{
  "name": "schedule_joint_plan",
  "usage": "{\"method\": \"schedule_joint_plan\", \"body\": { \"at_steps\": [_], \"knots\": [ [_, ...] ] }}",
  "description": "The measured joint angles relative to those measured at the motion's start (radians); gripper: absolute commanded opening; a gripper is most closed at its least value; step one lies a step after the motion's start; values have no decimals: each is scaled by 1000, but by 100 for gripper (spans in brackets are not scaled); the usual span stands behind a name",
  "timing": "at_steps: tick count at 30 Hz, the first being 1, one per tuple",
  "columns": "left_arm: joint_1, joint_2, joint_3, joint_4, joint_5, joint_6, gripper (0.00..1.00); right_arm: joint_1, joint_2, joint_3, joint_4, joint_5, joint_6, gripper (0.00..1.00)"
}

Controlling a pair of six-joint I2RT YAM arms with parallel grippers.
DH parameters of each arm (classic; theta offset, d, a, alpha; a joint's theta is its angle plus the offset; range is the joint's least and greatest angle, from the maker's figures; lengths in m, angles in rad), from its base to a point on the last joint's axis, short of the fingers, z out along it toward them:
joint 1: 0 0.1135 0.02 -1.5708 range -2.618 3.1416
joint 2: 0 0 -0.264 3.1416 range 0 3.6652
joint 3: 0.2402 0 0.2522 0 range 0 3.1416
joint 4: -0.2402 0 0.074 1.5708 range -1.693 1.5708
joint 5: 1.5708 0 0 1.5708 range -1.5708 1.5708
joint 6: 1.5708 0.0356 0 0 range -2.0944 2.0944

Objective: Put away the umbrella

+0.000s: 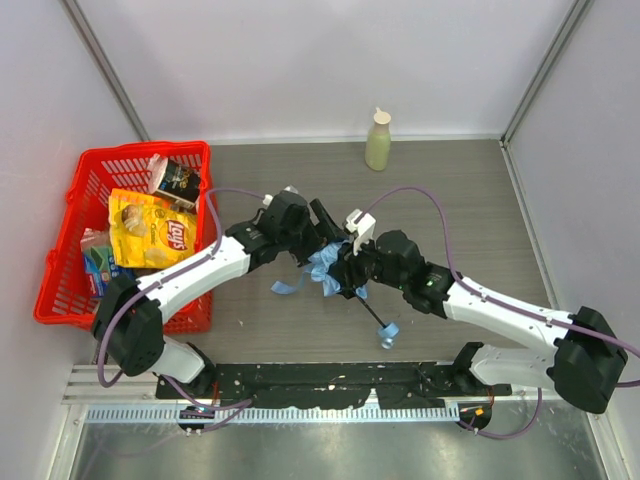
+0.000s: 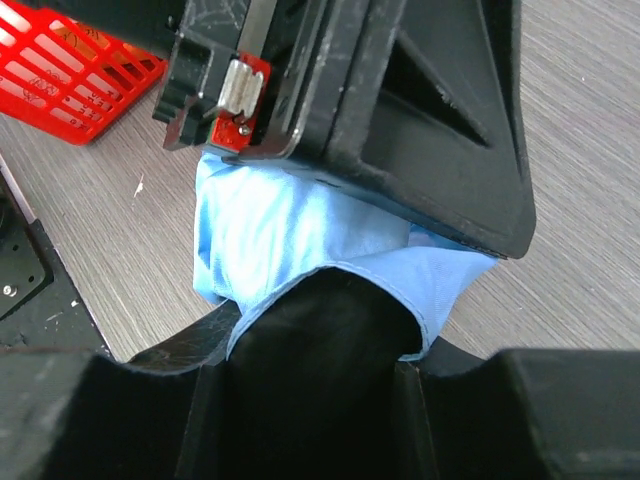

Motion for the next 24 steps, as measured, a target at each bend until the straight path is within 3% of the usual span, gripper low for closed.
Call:
{"method": "schedule_joint_plan", "body": {
  "at_steps": [5,7,10,11,13,15,16,18,24],
  "knots": [
    [8,0,-52,71,9,-55,46,-5,31,0,12,1,39,1],
    [15,0,-72,93,9,-80,38,-6,48,0,24,5,60,1],
    [22,0,-99,123,4,-109,4,-10,72,0,39,2,91,1],
    [22,-1,-103,127,3,-117,0,-11,77,0,39,-1,98,1],
    [23,-1,-109,128,-1,-124,0,-16,82,0,39,-7,105,3],
    [24,-1,-113,132,0,-132,0,-19,86,5,30,-15,108,21],
    [24,-1,-116,134,1,-140,0,-21,87,12,15,-18,107,38],
    [24,-1,-119,136,6,-156,0,-23,87,27,-18,-22,105,50],
    [26,-1,-127,145,36,-207,0,-7,79,67,-112,-16,103,64]
  ]
}}
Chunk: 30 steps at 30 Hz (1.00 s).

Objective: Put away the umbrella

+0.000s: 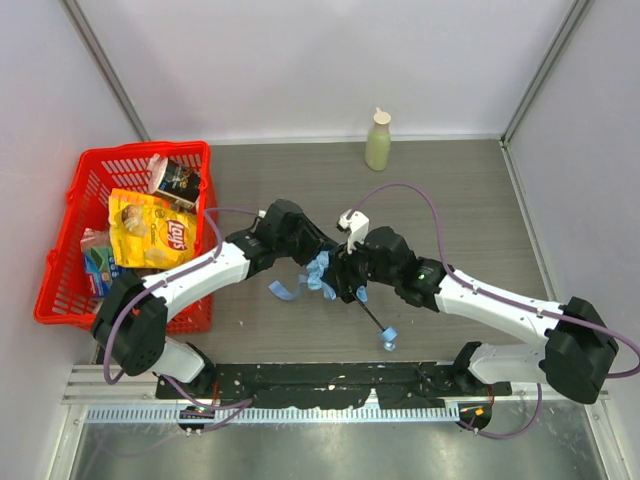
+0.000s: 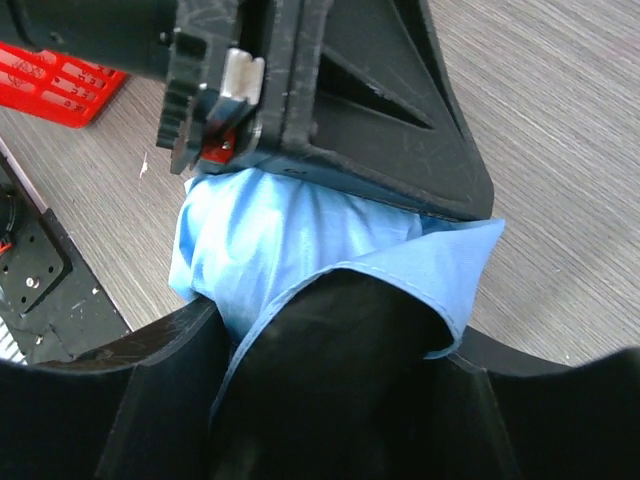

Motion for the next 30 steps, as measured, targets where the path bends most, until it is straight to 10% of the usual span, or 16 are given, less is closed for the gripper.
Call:
{"method": "schedule_joint_plan", "body": {
  "at_steps": [10,14,17,20,28,30],
  "knots": [
    [6,3,0,-72,25,-22,0,98,59,39,-57,125,-40,71],
    [11,3,0,-93,18,-23,0,105,95,48,-55,143,-53,51],
    [13,3,0,-114,16,-22,0,103,109,48,-47,140,-58,1],
    [15,3,0,-127,6,-26,1,87,119,48,-33,104,-53,1],
    [15,-10,2,-122,-9,34,99,-33,99,-55,134,-94,21,1],
    [11,-37,2,-108,-9,67,100,-76,95,-72,153,-135,41,1]
  ]
}}
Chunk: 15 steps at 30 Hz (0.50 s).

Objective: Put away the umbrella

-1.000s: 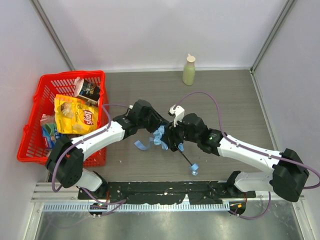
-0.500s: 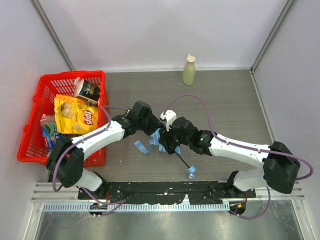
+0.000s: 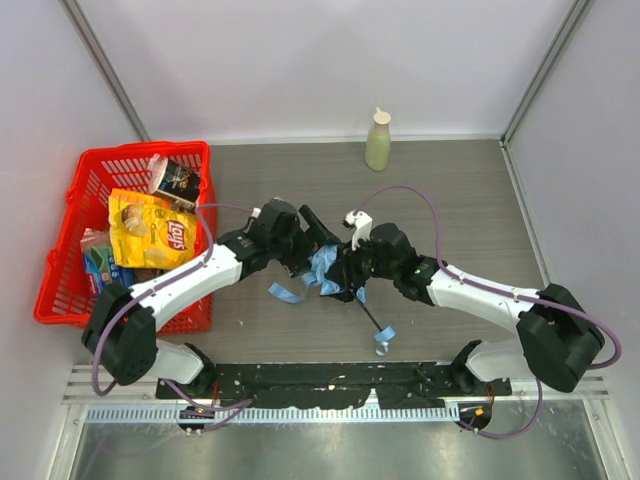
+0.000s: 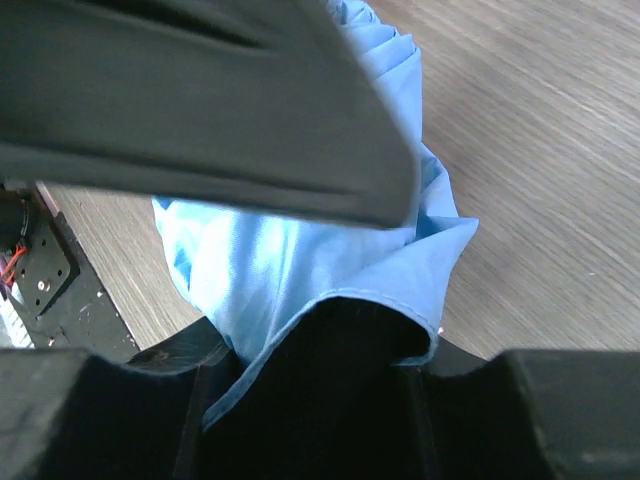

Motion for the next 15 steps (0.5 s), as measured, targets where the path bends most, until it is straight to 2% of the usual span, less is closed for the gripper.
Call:
{"method": "schedule_joint_plan", "body": {
  "at_steps": [6,15],
  "knots": [
    [-5,-87,0,48,-5,71,100,-60,1,-3,34,-82,23,1],
    [-10,-58,-3,71,-9,85,100,-66,0,27,58,-139,74,1]
  ]
}}
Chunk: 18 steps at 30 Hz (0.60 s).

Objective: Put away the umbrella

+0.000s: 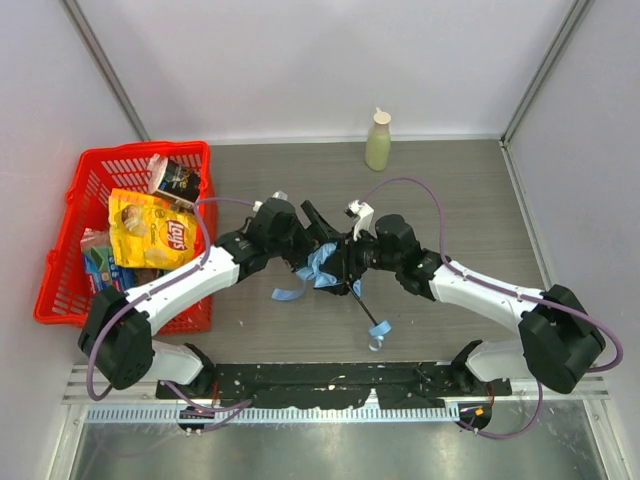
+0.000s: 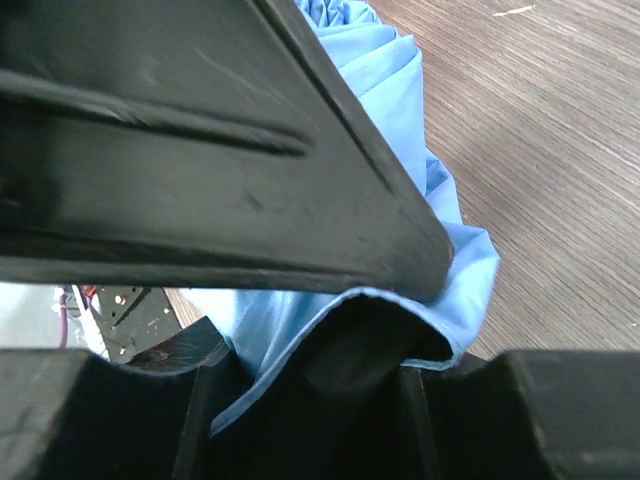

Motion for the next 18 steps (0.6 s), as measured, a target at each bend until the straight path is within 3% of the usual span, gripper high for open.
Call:
{"method": "schedule_joint_plan", "body": {
  "at_steps": [3,7,9,15,18],
  "knots": [
    [-8,8,0,-5,-8,-1,99,0,-14,12,-1,1,13,1],
    [-23,17,4,23,-9,-14,88,0,-31,29,-17,4,31,1],
    [-29,32,11,40,-9,-23,74,0,-31,30,-16,8,45,1],
    [-35,74,35,76,3,-38,17,-11,-31,30,-17,4,102,1],
    [-37,78,35,74,3,-38,0,-11,-31,26,-20,3,113,5]
  ]
}}
